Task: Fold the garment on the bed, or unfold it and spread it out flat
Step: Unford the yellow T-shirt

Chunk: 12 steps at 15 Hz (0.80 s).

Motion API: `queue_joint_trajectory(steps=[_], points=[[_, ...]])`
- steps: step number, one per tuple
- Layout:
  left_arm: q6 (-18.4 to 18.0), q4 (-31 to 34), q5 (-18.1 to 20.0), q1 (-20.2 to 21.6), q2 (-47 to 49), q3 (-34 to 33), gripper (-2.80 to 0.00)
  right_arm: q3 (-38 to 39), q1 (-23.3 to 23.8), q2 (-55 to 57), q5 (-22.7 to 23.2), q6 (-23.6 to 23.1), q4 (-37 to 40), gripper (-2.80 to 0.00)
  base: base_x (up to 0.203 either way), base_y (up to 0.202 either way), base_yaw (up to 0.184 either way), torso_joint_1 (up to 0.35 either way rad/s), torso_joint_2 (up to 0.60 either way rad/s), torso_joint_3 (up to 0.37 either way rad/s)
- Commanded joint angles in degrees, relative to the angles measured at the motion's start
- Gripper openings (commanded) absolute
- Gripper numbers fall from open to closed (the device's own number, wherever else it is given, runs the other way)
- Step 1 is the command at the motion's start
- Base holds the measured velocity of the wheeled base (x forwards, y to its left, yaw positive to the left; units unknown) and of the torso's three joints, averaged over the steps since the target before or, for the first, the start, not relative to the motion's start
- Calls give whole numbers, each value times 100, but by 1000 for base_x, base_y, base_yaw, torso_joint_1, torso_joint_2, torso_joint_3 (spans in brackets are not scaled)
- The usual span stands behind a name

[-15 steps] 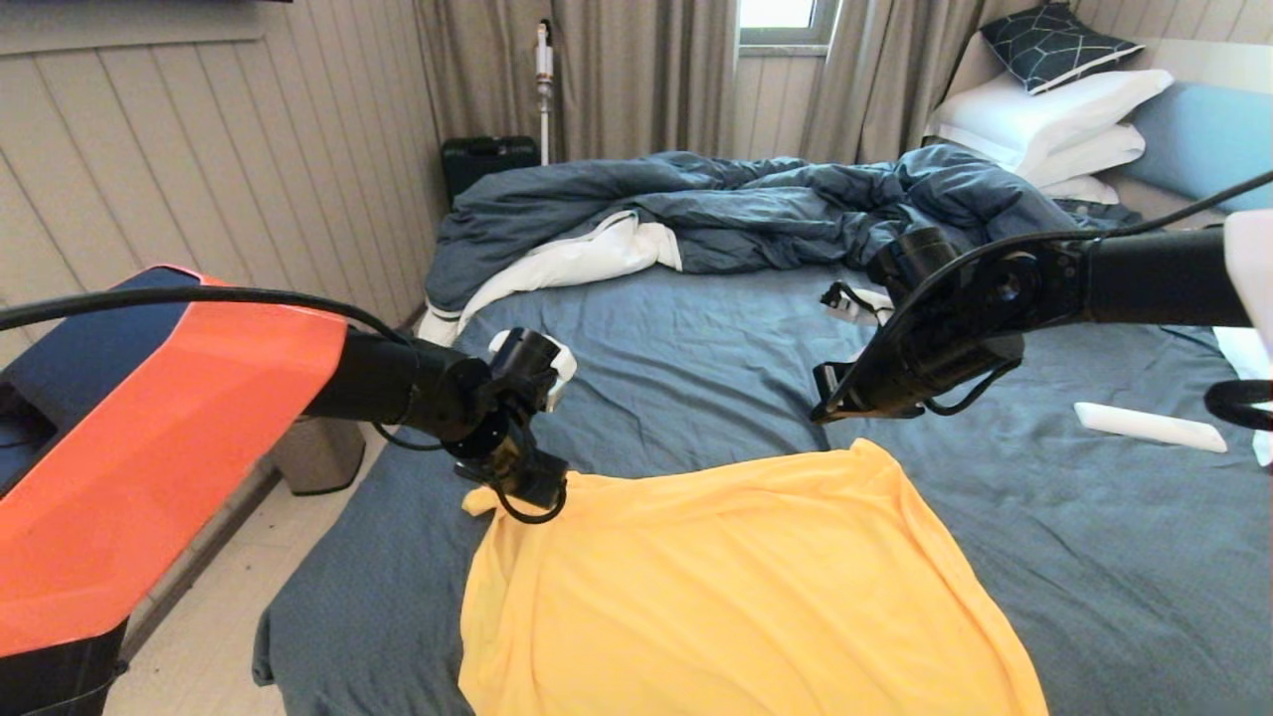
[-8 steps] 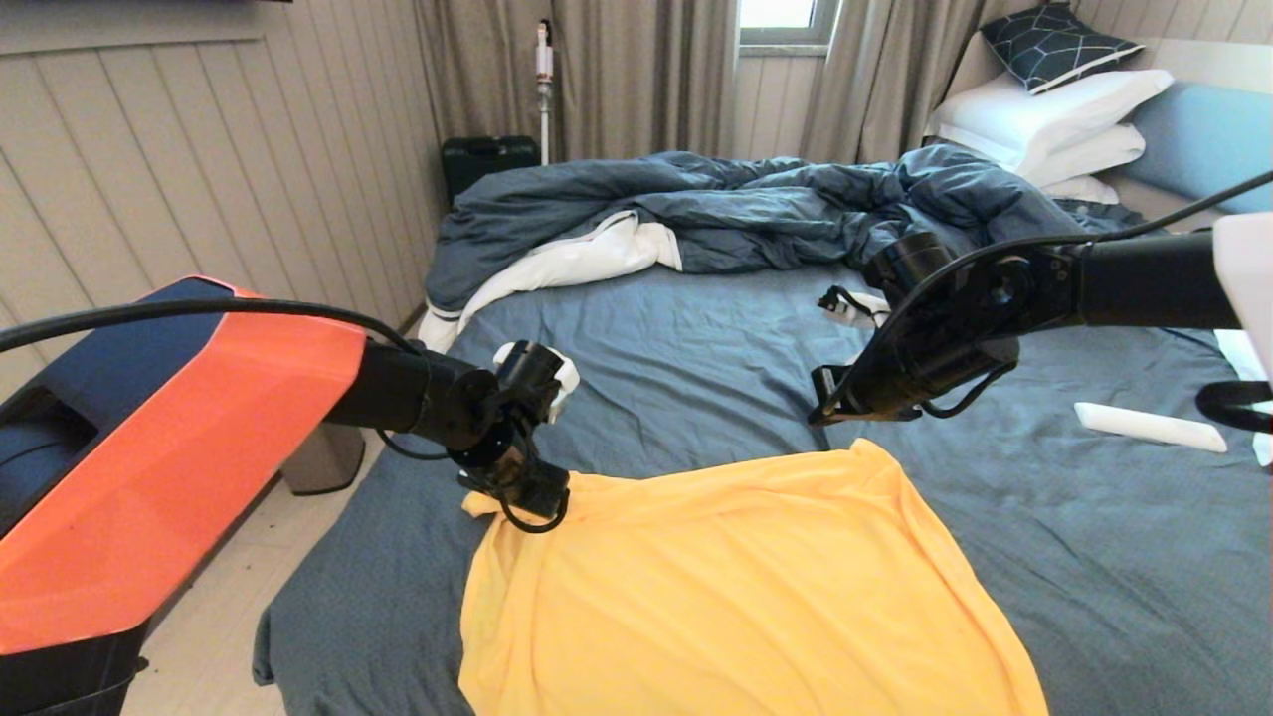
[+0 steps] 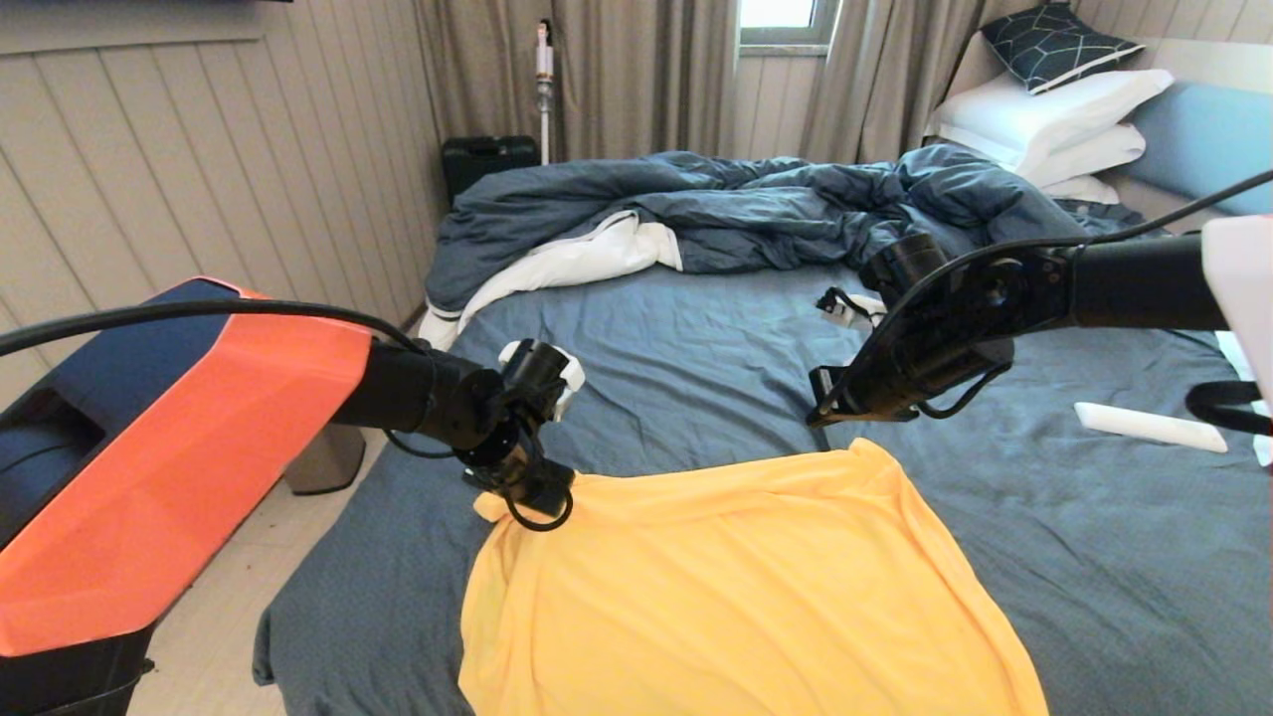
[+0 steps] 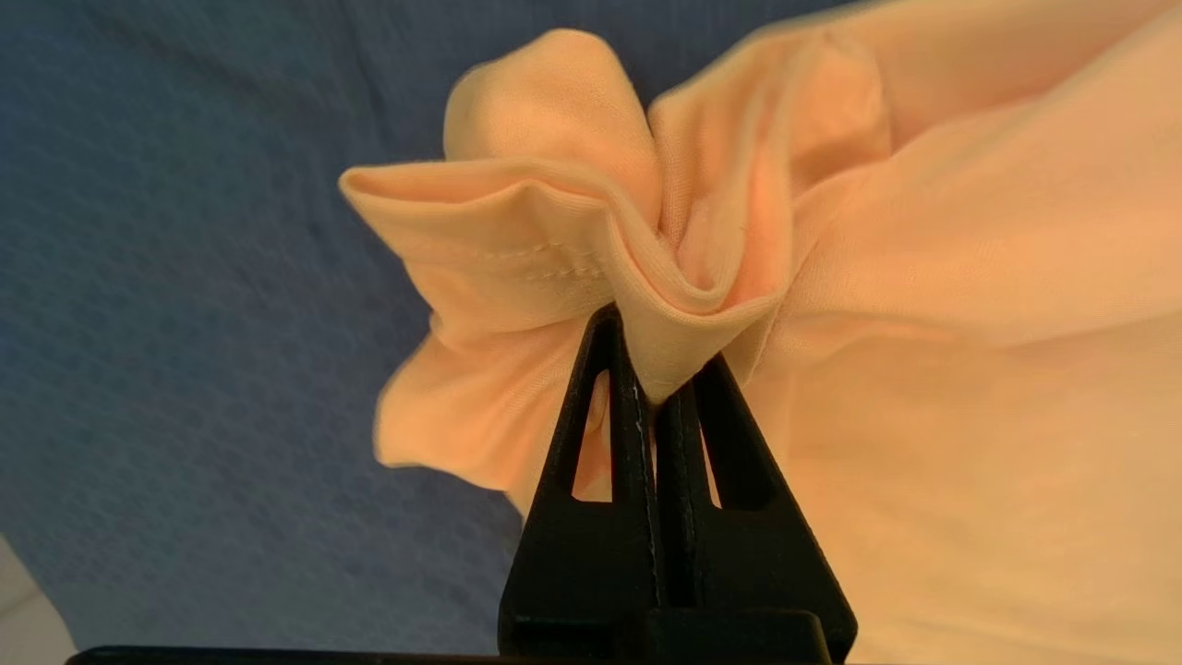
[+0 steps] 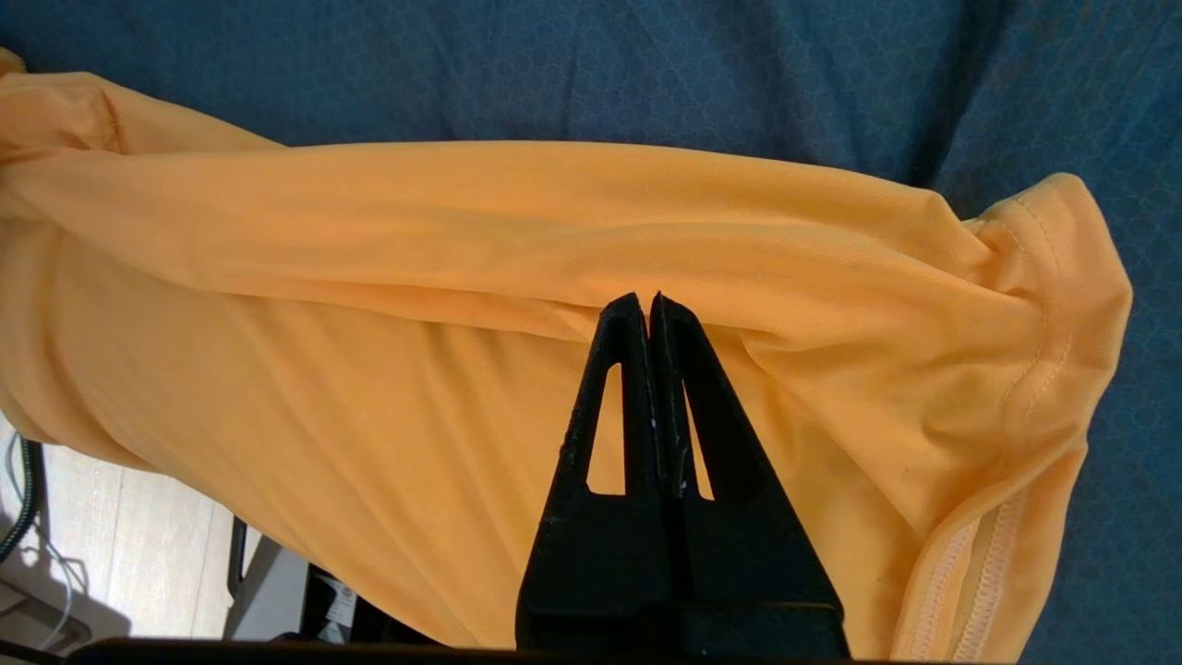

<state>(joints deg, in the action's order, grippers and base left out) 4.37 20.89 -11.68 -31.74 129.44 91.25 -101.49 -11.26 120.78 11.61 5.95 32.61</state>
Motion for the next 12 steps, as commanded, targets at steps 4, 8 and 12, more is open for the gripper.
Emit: queue_joint_trajectory(steps=[4,8,12], points=[[16,-40,-74,65,-44,442,-280,-11,1,21,8,12,17,-280,0,0,0,0,0,0],[-179,-173,-198,289,-14,821,-280,-11,10,24,8,12,9,-280,0,0,0,0,0,0],[-520,-382,-447,348,481,1277,-280,-47,20,68,8,12,17,-280,0,0,0,0,0,0]])
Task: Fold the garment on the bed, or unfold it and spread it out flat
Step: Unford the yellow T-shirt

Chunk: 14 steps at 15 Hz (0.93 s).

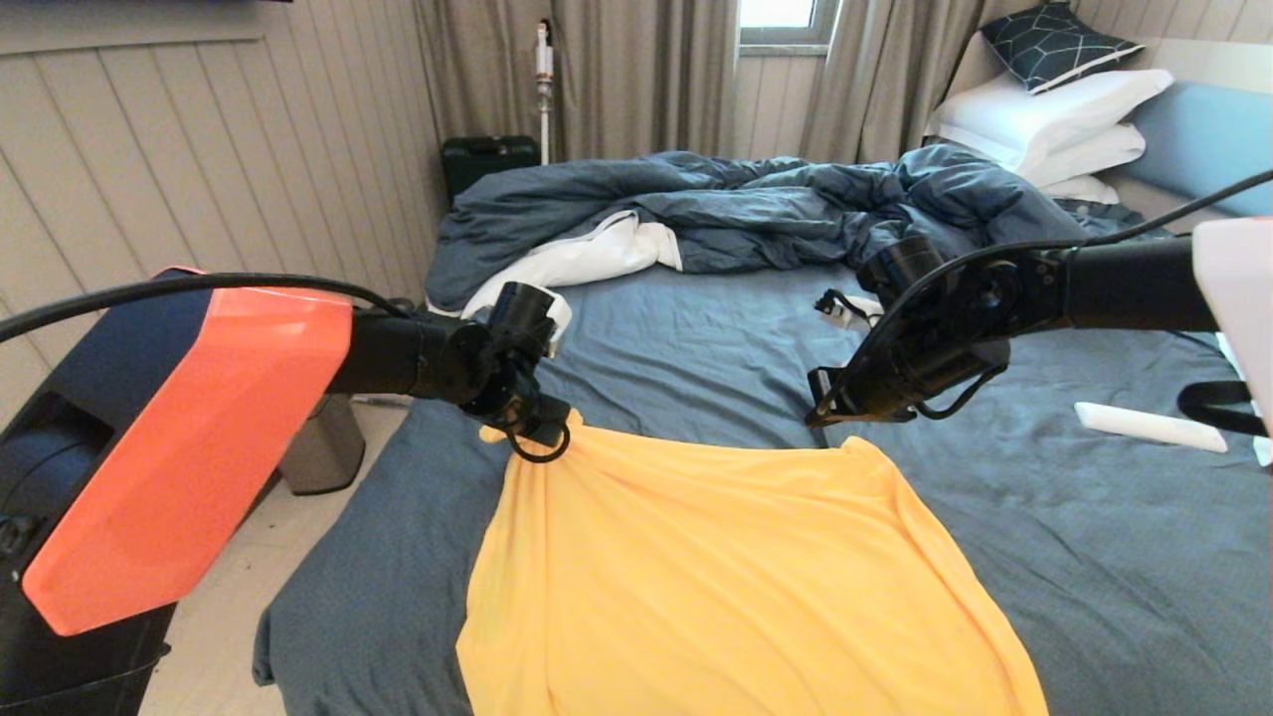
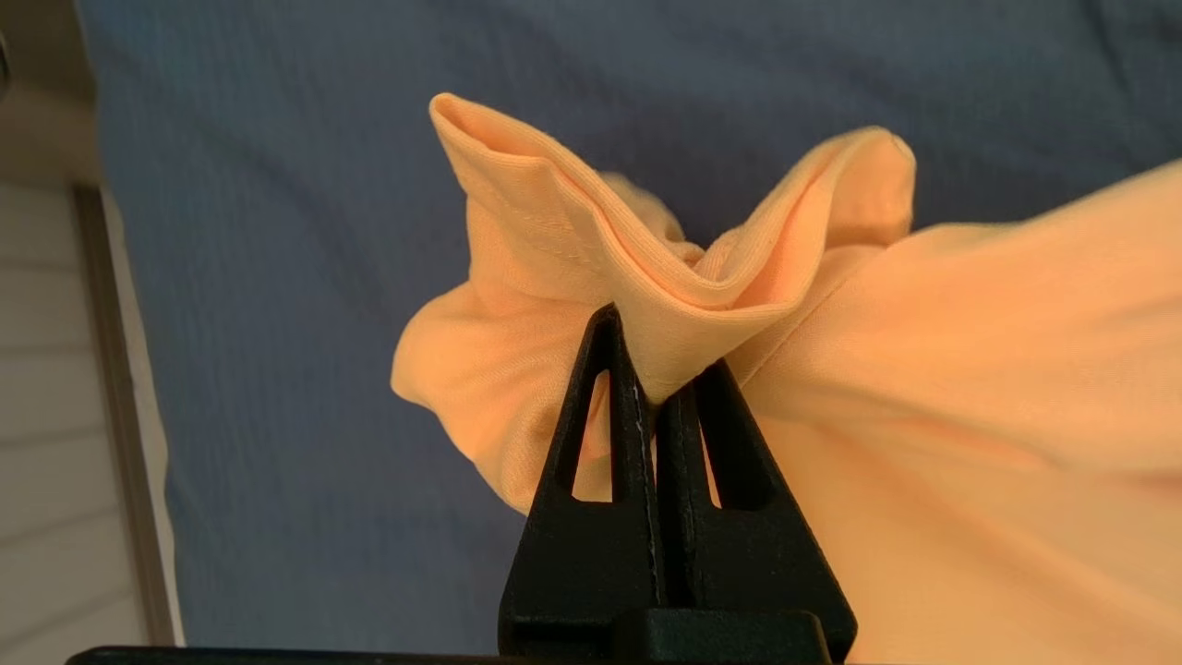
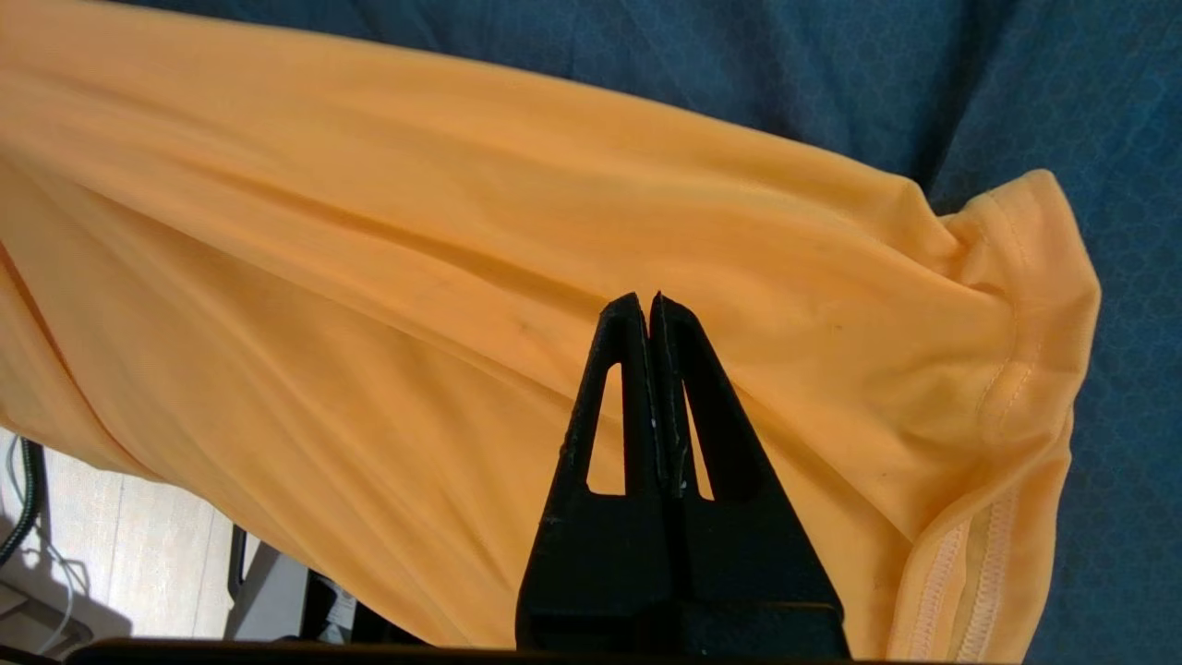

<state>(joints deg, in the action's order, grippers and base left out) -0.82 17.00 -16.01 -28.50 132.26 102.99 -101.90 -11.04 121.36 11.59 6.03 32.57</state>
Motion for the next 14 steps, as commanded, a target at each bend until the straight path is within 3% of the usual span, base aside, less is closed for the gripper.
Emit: queue_joint_trajectory(steps=[1,4,7,14], points=[[-69,-18,-27,55,333,261,-280,-14,6,13,10,3,18,-280,0,0,0,0,0,0],[-280,-51,-41,164,738,746,-280,-58,15,90,1,3,21,-280,0,0,0,0,0,0],[-583,-446,-203,247,938,766,-280,-76,15,145,-17,3,21,-280,0,0,0,0,0,0],[-711,-908,-280,440,1097,810,-280,-76,6,194,-17,5,21,-280,0,0,0,0,0,0]])
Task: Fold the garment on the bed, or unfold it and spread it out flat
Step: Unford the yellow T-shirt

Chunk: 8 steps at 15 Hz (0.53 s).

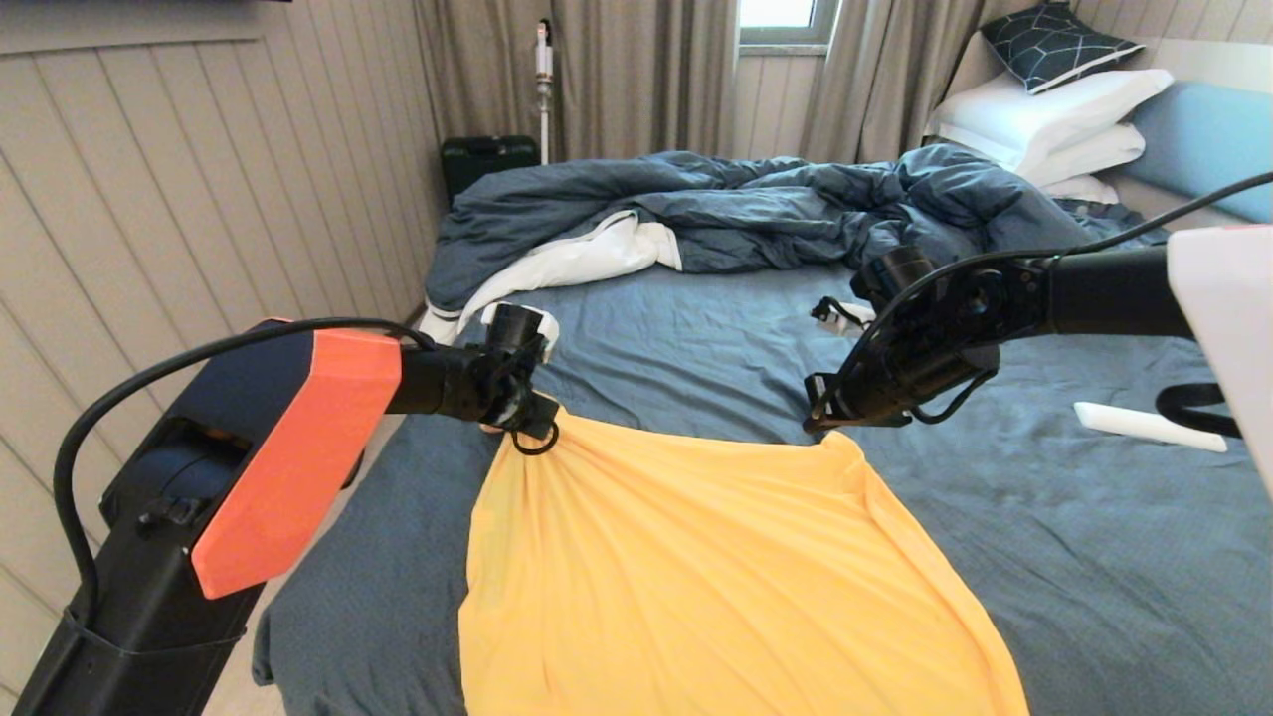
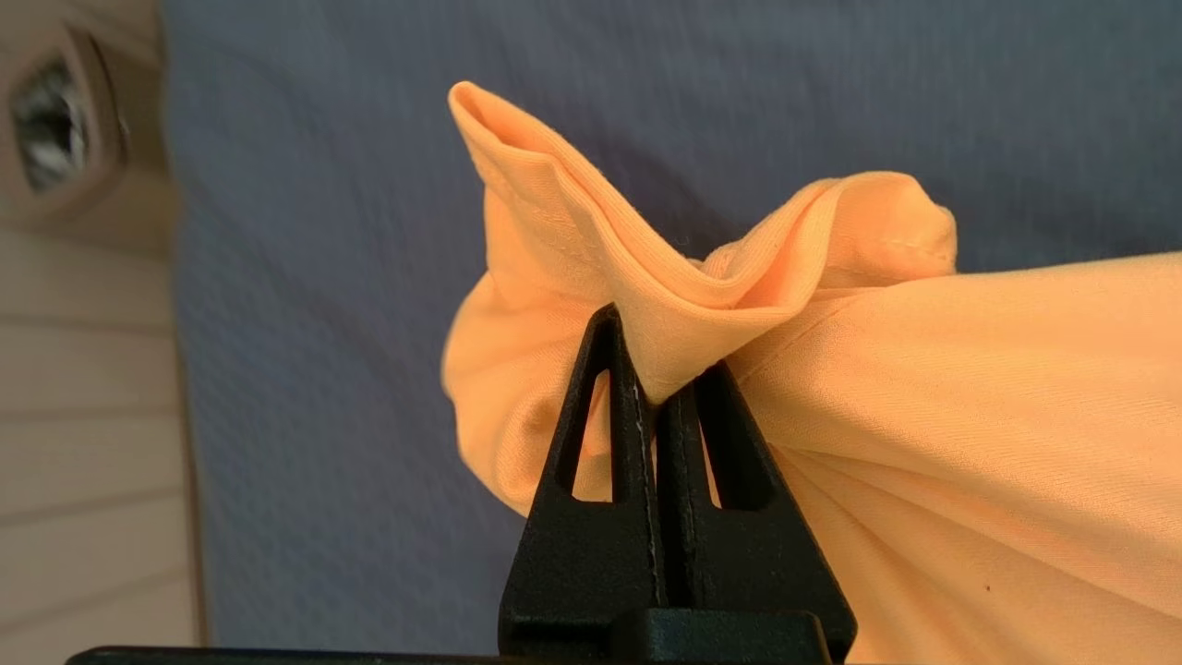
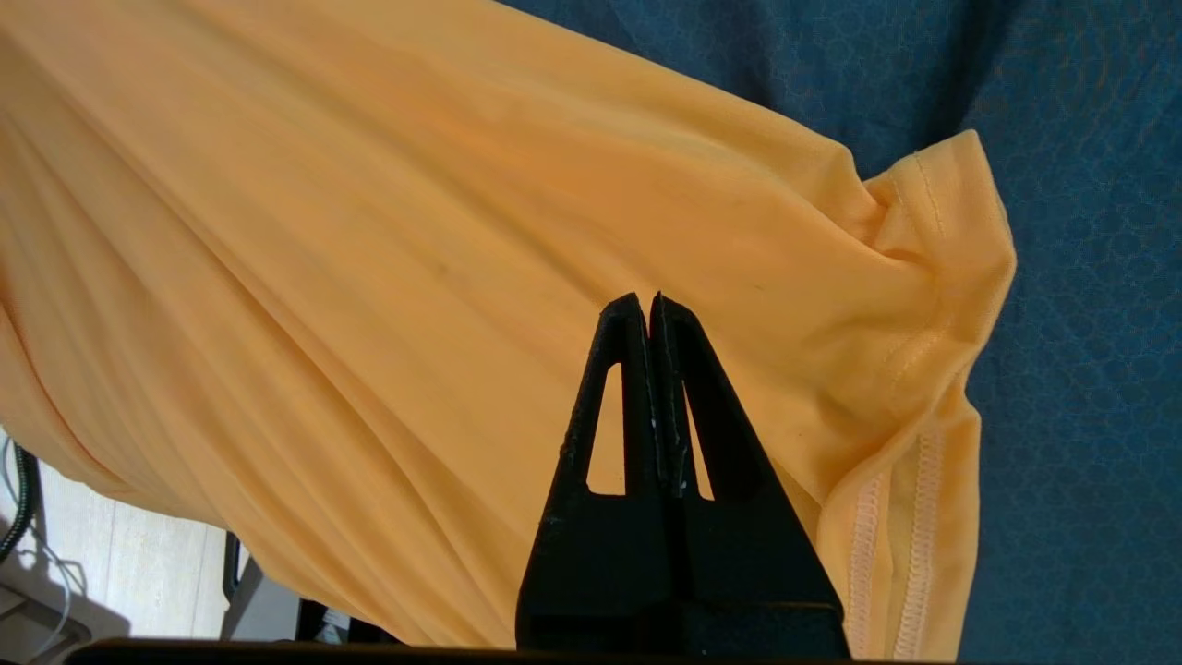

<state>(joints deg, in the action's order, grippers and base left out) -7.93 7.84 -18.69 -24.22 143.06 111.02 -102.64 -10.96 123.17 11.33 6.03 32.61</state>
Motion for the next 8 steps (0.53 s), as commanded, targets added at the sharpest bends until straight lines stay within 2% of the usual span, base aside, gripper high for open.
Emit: queue_joint_trajectory(steps=[1,4,6,8], points=[[-70,-144,-12,14,28,7,-280,-1,-3,14,10,3,17,-280,0,0,0,0,0,0],[-112,-502,-46,14,75,7,-280,-1,-3,22,10,12,17,-280,0,0,0,0,0,0],[-121,-796,-206,7,138,7,-280,-1,-7,22,10,12,17,-280,0,0,0,0,0,0],[-130,-837,-214,5,152,7,-280,-1,-11,22,10,12,17,-280,0,0,0,0,0,0]])
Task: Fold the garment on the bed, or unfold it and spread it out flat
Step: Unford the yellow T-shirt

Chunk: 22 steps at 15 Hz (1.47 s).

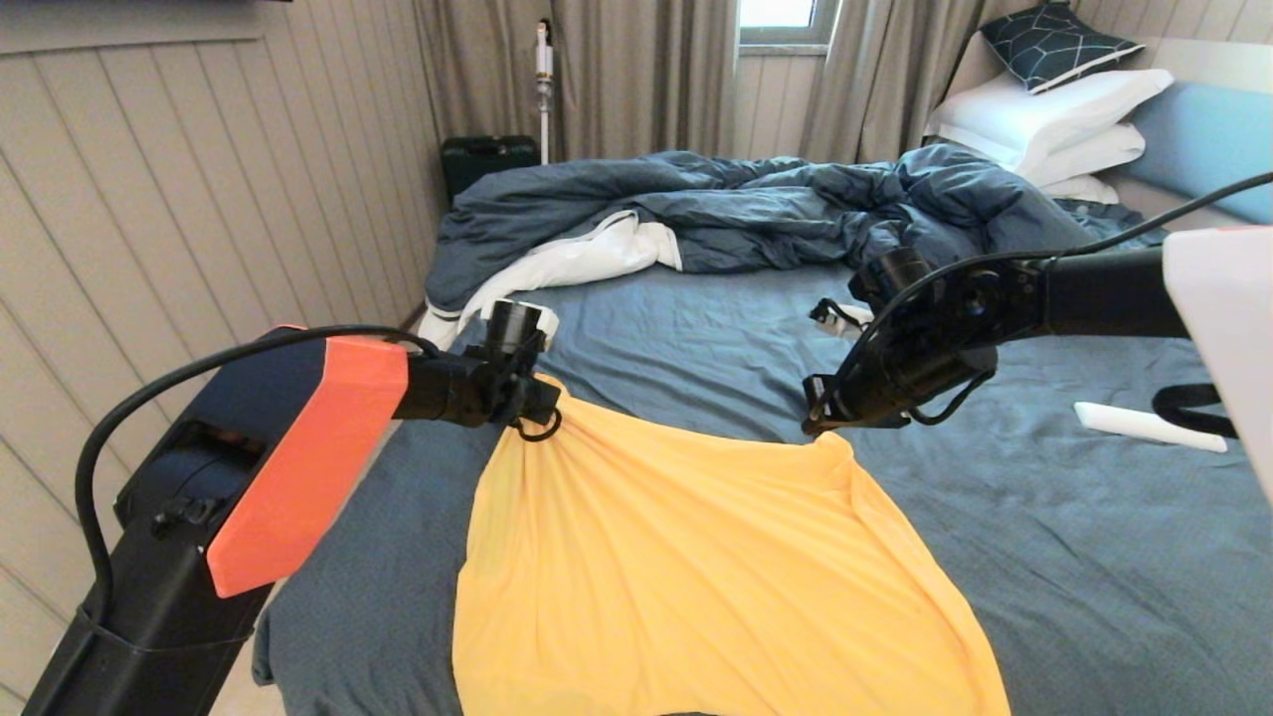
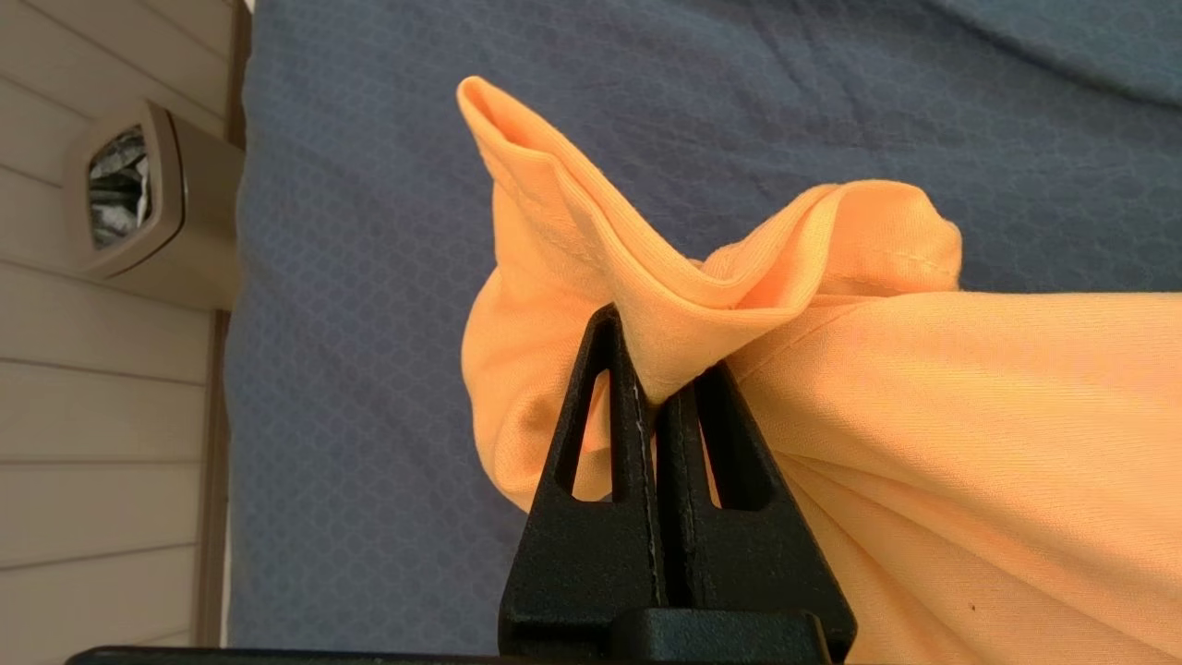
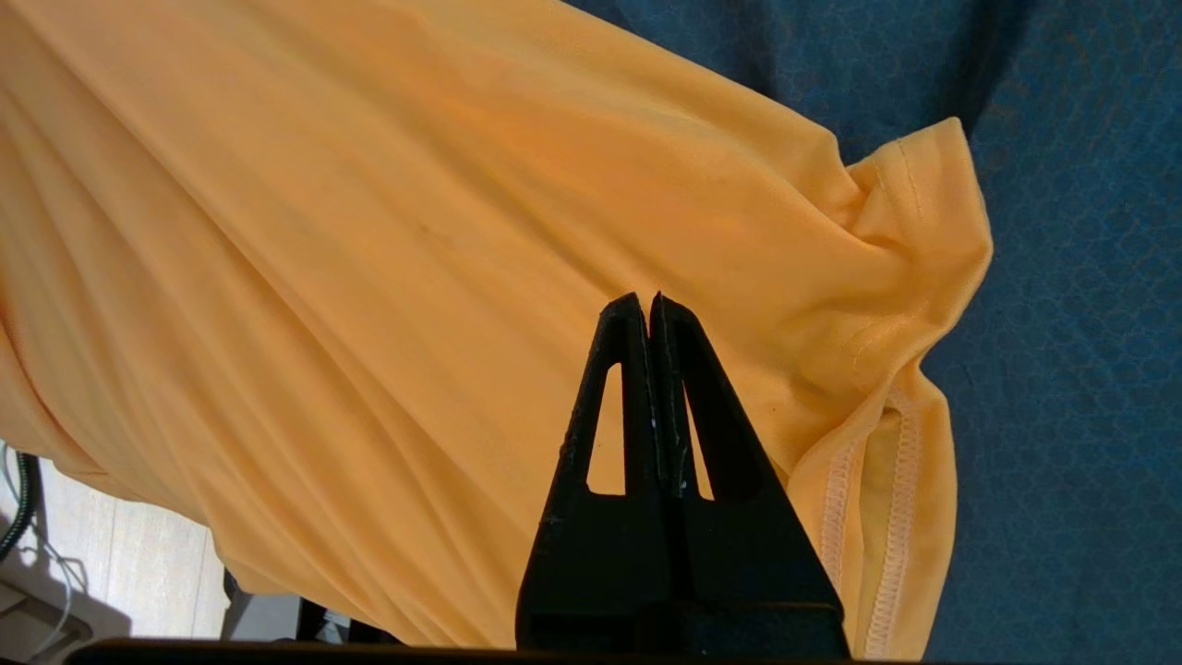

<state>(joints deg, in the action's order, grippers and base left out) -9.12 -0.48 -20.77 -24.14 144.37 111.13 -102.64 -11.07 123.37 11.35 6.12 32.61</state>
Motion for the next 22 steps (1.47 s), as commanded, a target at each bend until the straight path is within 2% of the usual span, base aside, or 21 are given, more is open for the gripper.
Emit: queue_joint_trajectory(steps=[1,2,3,7,11,14,16,18,19,20,21,22], points=[[-2,-5,-14,-3,21,-4,-280,-1,0,3,8,3,17,-280,0,0,0,0,0,0],[-2,13,-23,-3,22,-12,-280,-1,8,3,8,3,17,-280,0,0,0,0,0,0],[-2,17,-23,-3,25,-7,0,-1,8,3,8,-6,17,-280,0,0,0,0,0,0],[5,4,-39,-9,-105,-17,0,-1,8,-6,8,-6,9,-280,0,0,0,0,0,0],[22,-13,-360,-5,-417,-12,0,-1,8,-41,8,-6,17,-280,0,0,0,0,0,0],[73,56,-790,1,-670,-33,0,-56,17,-59,16,12,37,-280,0,0,0,0,0,0],[399,529,-906,91,-802,-160,0,-120,26,-72,16,63,52,-280,0,0,0,0,0,0],[1106,1533,-771,154,-984,-195,0,-124,26,-92,16,74,52,-280,0,0,0,0,0,0],[1538,2114,-440,174,-1126,-192,0,-114,34,-94,16,65,52,-280,0,0,0,0,0,0],[1906,2617,122,182,-1309,-195,0,-107,33,-94,16,65,52,-280,0,0,0,0,0,0],[2248,3138,758,186,-1531,-182,-280,-98,26,-94,16,60,61,-280,0,0,0,0,0,0],[2538,3652,1385,188,-1768,-156,-280,-89,26,-103,16,65,53,-280,0,0,0,0,0,0]])
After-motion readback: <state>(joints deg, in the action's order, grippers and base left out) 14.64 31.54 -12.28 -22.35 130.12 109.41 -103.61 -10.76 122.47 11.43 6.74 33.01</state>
